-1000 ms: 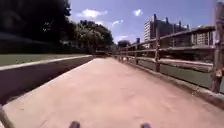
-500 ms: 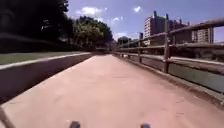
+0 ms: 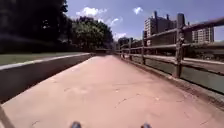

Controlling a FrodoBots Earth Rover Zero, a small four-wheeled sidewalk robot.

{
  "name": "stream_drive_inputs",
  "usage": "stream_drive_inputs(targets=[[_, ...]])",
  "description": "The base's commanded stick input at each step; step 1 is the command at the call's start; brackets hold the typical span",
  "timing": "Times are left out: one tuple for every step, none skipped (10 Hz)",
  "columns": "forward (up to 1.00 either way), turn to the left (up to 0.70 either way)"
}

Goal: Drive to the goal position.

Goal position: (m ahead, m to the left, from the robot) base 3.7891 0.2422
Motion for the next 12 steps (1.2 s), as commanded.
stream_drive_inputs(targets=[[0.0,0.0],[0.0,0.0],[0.0,0.0],[0.0,0.0],[0.0,0.0],[0.0,0.0],[0.11,0.0],[0.28,0.0],[1.0,0.0],[1.0,0.0],[1.0,0.0],[1.0,0.0]])
